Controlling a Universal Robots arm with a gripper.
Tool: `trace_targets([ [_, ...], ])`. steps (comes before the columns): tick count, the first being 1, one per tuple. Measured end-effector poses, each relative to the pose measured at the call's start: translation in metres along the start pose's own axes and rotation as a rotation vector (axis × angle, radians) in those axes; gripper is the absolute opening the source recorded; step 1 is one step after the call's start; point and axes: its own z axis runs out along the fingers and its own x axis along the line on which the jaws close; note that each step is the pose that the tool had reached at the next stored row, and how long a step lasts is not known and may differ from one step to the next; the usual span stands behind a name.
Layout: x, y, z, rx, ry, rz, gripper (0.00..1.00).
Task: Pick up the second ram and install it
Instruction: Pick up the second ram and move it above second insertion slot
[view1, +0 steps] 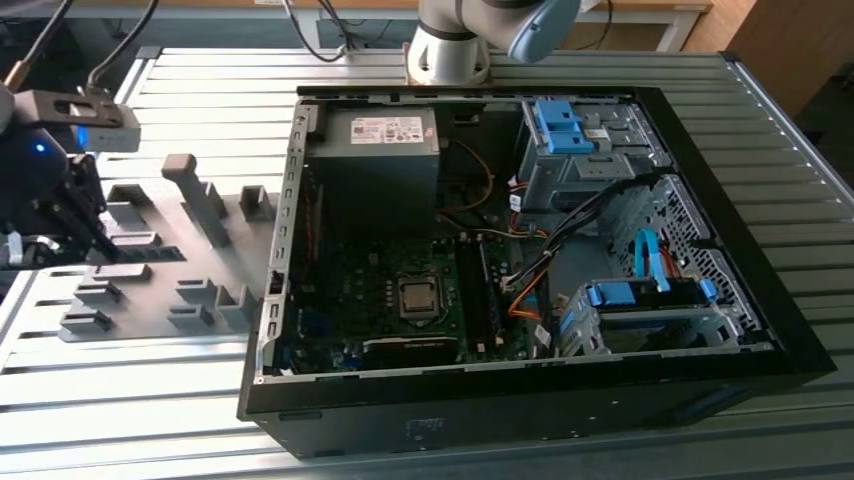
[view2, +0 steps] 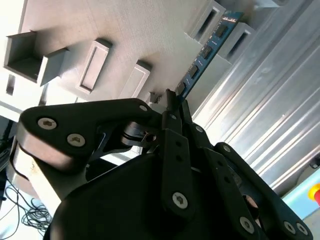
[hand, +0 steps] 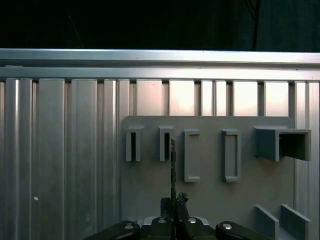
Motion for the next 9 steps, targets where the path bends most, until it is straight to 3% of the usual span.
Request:
trace_targets([
  [2, -0.0004, -0.0001, -0.0065, -0.0001, 0.0002, 0.000, 0.14],
  [9, -0.0007, -0.0001, -0.0140, -0.0001, 0.0002, 0.000, 0.14],
])
